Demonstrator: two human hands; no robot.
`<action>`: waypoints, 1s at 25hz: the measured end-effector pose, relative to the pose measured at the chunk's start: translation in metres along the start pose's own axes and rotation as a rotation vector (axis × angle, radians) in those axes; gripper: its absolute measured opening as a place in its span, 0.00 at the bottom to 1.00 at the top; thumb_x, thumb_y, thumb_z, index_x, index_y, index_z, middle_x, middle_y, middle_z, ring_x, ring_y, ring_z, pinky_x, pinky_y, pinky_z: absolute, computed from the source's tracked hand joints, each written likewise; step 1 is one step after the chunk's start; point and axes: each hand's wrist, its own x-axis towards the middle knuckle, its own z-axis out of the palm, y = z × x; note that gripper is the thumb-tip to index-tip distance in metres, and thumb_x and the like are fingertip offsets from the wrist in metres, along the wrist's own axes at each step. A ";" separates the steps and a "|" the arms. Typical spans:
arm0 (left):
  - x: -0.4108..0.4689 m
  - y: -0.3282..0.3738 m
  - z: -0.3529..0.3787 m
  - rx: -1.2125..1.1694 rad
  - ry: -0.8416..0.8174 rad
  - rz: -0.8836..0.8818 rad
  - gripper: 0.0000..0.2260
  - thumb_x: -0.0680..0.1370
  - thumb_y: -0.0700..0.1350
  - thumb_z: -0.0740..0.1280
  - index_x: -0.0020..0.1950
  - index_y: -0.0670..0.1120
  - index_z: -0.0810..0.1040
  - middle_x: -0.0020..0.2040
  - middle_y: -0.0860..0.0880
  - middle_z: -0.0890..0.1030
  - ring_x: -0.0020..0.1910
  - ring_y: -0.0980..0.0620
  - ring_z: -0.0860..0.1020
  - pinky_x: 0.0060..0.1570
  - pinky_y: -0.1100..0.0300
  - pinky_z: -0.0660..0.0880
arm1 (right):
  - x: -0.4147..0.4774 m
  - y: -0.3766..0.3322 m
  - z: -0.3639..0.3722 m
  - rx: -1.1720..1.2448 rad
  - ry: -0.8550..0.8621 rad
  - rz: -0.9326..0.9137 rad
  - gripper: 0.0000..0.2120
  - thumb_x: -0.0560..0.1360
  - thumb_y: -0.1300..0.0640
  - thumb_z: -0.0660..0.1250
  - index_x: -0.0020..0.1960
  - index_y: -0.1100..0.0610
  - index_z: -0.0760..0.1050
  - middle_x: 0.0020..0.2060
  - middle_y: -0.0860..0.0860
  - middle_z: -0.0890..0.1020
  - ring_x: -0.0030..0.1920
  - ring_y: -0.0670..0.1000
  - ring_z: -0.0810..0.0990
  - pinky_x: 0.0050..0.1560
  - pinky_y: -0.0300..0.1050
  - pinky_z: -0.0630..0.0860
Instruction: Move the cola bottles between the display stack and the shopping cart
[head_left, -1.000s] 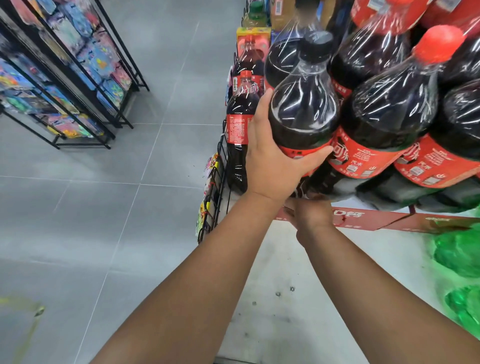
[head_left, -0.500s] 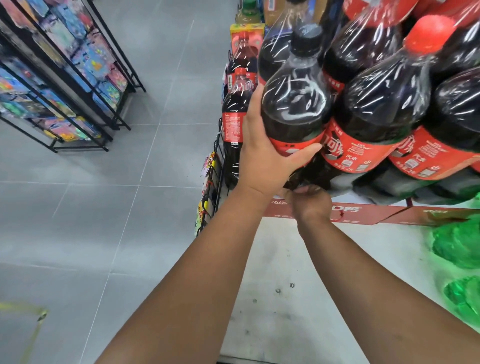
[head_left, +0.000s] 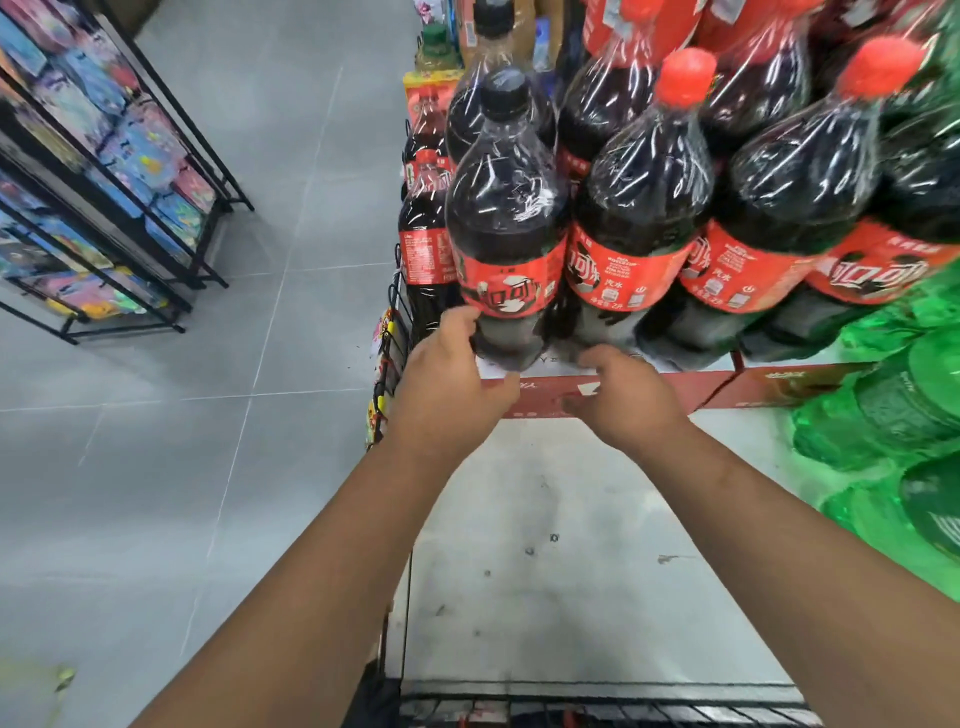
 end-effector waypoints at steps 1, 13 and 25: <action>-0.008 0.006 0.002 0.069 -0.072 0.012 0.31 0.74 0.50 0.75 0.74 0.49 0.68 0.68 0.48 0.77 0.67 0.45 0.75 0.64 0.54 0.71 | -0.011 0.005 -0.011 -0.018 0.030 0.005 0.27 0.71 0.44 0.73 0.67 0.48 0.71 0.61 0.54 0.77 0.60 0.56 0.76 0.56 0.47 0.74; -0.070 0.163 0.062 0.444 -0.346 0.657 0.30 0.77 0.61 0.67 0.76 0.53 0.65 0.72 0.50 0.71 0.69 0.45 0.72 0.69 0.48 0.68 | -0.182 0.118 -0.126 -0.187 0.285 0.185 0.32 0.72 0.40 0.69 0.73 0.44 0.63 0.67 0.52 0.70 0.65 0.59 0.72 0.60 0.51 0.72; -0.250 0.322 0.152 0.388 -0.447 0.942 0.36 0.72 0.63 0.60 0.78 0.52 0.65 0.73 0.49 0.72 0.69 0.44 0.73 0.72 0.45 0.67 | -0.391 0.285 -0.177 -0.117 0.464 0.427 0.39 0.71 0.35 0.68 0.77 0.44 0.57 0.72 0.51 0.68 0.68 0.57 0.69 0.66 0.51 0.71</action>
